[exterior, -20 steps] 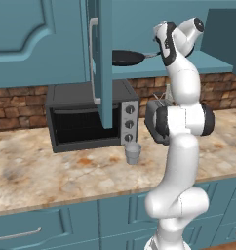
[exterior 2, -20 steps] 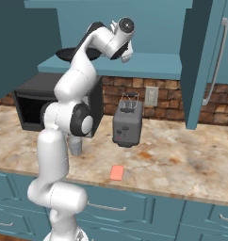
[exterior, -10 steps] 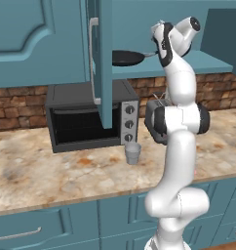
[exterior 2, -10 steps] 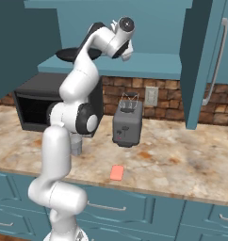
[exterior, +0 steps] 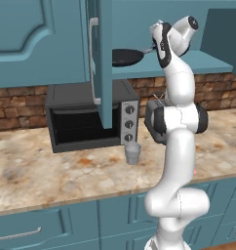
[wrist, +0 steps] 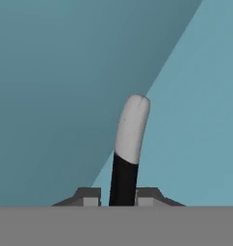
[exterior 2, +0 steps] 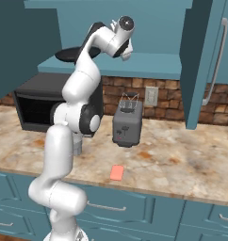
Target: Pick the pan from the cabinet and place it on the stove. Then turn on the stove burner for the pan.
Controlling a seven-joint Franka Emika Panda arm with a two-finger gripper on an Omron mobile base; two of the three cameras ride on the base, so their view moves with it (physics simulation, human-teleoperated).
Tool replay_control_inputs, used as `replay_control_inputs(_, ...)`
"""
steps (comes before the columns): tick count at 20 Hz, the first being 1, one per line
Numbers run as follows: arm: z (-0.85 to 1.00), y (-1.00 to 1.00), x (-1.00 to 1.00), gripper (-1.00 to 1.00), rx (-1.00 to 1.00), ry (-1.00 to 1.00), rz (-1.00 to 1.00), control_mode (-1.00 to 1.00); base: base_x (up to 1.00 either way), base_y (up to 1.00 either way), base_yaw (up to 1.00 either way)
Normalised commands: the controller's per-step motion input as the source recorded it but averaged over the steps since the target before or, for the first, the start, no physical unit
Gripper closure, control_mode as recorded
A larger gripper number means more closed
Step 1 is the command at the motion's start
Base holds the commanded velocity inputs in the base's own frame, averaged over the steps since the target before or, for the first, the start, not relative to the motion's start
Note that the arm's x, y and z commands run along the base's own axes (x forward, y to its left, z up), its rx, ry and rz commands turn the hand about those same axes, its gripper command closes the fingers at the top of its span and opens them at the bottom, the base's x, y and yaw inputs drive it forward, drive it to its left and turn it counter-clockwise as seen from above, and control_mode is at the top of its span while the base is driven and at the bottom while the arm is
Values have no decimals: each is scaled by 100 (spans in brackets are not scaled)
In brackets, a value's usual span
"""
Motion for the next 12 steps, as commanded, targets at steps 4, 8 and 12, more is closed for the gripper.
replay_control_inputs(4,-9,0,0,100,0,0,0,-100,0,0,0)
replay_control_inputs(8,-26,0,0,100,9,-3,0,-100,0,0,0)
replay_control_inputs(12,-29,0,0,100,9,-1,0,-100,0,0,0)
